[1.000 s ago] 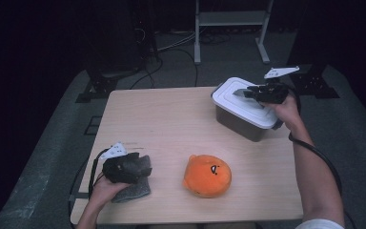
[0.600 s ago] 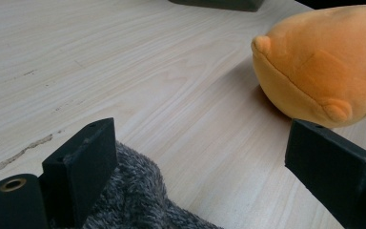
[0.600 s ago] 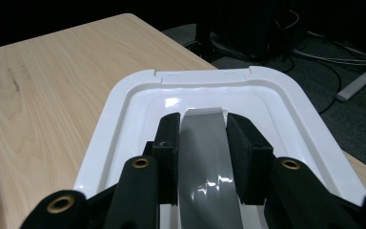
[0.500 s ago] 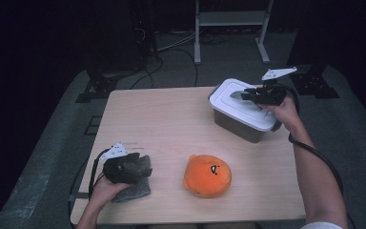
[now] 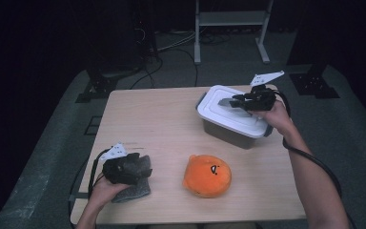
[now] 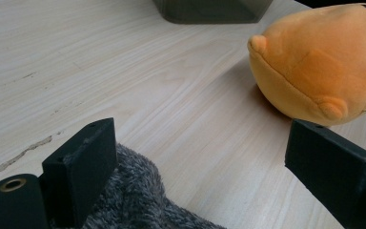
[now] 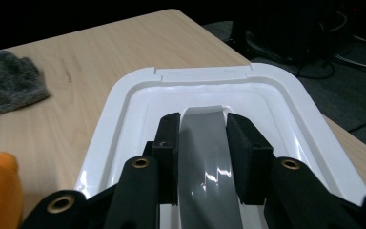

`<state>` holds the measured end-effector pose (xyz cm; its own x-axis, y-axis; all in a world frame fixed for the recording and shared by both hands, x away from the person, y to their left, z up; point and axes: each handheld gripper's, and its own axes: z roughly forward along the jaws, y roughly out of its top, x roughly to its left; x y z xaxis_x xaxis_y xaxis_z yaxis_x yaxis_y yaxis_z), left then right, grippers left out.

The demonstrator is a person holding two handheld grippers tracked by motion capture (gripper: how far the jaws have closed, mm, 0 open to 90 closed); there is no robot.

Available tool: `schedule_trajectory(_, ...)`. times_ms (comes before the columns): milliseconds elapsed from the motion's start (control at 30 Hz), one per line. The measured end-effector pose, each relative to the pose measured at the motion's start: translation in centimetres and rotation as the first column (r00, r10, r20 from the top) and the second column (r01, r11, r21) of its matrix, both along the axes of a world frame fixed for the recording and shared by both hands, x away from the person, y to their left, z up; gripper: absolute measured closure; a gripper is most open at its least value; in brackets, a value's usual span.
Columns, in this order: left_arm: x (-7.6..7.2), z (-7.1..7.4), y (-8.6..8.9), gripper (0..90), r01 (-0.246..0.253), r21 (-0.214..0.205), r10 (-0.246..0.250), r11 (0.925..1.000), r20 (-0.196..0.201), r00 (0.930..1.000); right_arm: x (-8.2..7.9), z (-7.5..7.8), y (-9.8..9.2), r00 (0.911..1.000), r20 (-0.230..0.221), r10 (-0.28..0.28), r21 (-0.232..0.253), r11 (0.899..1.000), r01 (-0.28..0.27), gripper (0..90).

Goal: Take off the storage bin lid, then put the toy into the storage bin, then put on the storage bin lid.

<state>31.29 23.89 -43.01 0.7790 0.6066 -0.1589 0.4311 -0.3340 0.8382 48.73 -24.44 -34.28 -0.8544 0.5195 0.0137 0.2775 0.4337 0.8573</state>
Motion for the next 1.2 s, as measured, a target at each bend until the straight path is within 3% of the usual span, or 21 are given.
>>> schedule_trajectory(267, -0.4, 0.3, 0.1, 10.0, 0.002, -0.011, -0.002, 0.9999, 0.012, 0.9999, -1.6, 0.1, 3.3, 0.9960, 0.003, 0.089, -0.016, 0.996, -0.089, 65.7)
schedule_trajectory(500, -0.5, 0.4, 0.3, 10.0, 0.000, -0.030, 0.000, 0.9996, 0.012, 0.9999, -2.3, 0.4, 5.1, 0.9929, -0.003, 0.119, -0.035, 0.992, -0.119, 65.7)
schedule_trajectory(600, -0.5, 0.5, 0.3, 10.0, 0.001, -0.033, -0.001, 0.9995, 0.017, 0.9999, -2.4, 0.5, 5.8, 0.9908, -0.005, 0.135, -0.051, 0.989, -0.135, 65.7)
schedule_trajectory(1200, -0.4, 0.4, 0.2, 9.8, 0.014, -0.030, -0.014, 0.9995, 0.015, 0.9998, -1.7, 0.3, 8.2, 0.9813, -0.012, 0.192, -0.029, 0.981, -0.193, 65.7)
